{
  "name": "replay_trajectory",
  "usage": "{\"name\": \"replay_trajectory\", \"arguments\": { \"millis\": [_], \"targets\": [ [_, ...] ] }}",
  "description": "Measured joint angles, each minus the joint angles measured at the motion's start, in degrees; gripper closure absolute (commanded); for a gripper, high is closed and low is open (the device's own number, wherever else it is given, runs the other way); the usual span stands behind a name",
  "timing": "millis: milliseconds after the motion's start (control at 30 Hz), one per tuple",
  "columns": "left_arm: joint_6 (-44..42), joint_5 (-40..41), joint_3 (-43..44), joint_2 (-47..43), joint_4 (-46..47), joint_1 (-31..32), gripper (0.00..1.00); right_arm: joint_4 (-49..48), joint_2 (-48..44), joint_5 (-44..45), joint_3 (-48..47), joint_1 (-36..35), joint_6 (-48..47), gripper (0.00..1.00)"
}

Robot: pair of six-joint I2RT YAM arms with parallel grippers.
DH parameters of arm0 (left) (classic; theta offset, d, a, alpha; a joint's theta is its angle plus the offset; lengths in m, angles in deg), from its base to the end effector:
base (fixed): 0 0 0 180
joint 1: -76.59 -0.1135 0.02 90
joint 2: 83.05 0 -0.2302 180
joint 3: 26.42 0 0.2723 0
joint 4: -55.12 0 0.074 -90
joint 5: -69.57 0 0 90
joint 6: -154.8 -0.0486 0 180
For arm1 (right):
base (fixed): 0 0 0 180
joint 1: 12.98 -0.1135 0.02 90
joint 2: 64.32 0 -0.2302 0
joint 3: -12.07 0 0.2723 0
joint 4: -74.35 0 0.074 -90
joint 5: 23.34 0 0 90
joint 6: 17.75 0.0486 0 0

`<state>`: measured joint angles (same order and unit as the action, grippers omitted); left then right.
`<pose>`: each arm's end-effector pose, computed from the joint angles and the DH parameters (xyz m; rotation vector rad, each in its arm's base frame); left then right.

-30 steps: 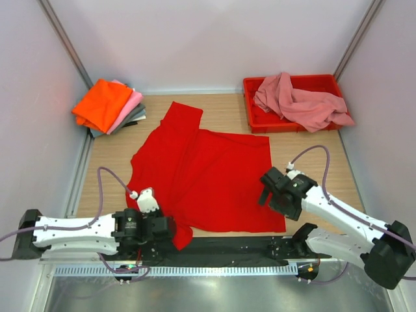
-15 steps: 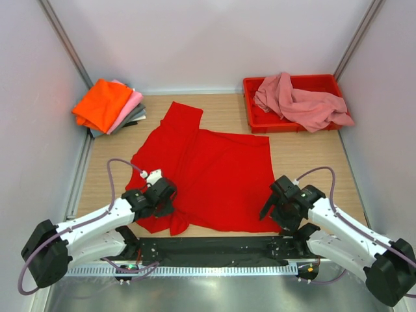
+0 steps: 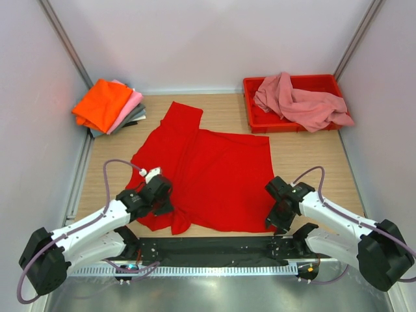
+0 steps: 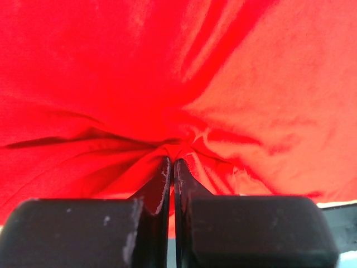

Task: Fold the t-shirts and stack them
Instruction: Fold the tshirt

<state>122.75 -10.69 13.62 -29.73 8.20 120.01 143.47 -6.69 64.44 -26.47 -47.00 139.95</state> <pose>0.1568 -0.1371 0.1298 -0.3954 2.6260 -0.4032 0.1298 0.0899 0.0964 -0.9060 -2.9964 -0.0762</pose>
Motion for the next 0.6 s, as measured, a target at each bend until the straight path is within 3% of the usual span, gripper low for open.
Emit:
{"name": "replay_trajectory", "arguments": {
  "millis": [100,300,400,500,533,567,600],
  "targets": [
    [0.1,-0.2,0.0,-2.6,-2.3,0.0,1.0,-1.6,-0.3,0.2,0.1,0.0,-0.3,0.7],
    [1.7,-1.5,0.0,-8.7,-6.5,0.0,1.0,-2.0,-3.8,3.1,0.0,0.0,-1.8,0.57],
    [2.9,-2.6,0.0,-9.3,-7.7,0.0,1.0,-1.9,-4.8,4.5,-0.4,0.0,-2.8,0.59],
    [3.7,-3.6,0.0,-9.5,-8.9,0.0,1.0,-2.0,-6.1,5.5,-0.8,0.0,-3.7,0.73],
    [4.1,-4.0,0.0,-9.7,-9.4,0.0,1.0,-2.0,-6.6,5.7,-0.8,0.0,-4.2,0.81],
    [4.5,-4.3,0.0,-10.1,-9.8,0.0,1.0,-2.0,-7.1,5.9,-0.7,0.0,-4.3,0.95],
    [4.8,-4.6,0.0,-10.7,-10.2,0.0,1.0,-2.0,-7.7,6.0,-0.7,0.0,-4.9,0.99]
  ]
}}
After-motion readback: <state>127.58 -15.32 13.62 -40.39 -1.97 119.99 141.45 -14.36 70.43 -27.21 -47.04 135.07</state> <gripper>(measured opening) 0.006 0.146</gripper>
